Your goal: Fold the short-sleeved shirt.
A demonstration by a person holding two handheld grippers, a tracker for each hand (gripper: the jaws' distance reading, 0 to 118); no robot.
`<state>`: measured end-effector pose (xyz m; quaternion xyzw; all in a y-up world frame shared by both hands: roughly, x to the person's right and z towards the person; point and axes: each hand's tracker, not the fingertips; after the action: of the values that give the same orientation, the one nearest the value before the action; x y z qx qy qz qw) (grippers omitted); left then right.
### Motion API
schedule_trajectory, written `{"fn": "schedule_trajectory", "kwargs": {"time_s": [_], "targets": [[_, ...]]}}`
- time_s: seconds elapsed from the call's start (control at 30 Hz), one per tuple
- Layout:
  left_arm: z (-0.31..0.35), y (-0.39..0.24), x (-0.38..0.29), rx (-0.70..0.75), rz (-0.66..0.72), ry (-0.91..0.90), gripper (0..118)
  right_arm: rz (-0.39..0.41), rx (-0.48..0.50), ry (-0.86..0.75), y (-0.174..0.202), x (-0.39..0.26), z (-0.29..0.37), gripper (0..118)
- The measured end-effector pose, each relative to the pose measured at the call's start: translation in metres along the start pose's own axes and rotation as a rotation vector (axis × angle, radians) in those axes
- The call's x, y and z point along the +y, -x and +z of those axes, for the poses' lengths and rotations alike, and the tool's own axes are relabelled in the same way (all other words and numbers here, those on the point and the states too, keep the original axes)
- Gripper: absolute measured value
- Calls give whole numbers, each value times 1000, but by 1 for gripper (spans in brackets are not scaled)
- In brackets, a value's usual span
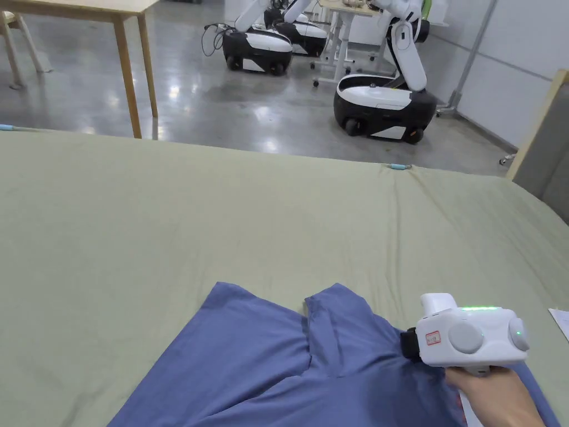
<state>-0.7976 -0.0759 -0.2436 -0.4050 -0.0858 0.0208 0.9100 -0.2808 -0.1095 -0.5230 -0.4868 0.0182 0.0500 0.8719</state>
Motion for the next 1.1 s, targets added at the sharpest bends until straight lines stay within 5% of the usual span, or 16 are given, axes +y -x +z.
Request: {"fn": "schedule_trajectory", "kwargs": {"time_s": [0.03,0.27,0.43,0.63,0.9,1.1], "targets": [[0,-2,2,4,-3,1,3,7,1,6,2,-1,3,4],[6,-1,29,36,-13,-38,3,-34,99,-160,0,14,84,4],[28,8,92,20,-6,-180,3,29,134,-325,-6,43,180,4],[69,7,190,89,-56,-369,3,52,92,-542,-35,80,287,4],[117,-1,343,211,-106,-577,3,-23,33,-822,-78,147,394,4],[135,-6,444,381,-188,-678,2,-35,-8,-993,-79,202,449,4]]}}
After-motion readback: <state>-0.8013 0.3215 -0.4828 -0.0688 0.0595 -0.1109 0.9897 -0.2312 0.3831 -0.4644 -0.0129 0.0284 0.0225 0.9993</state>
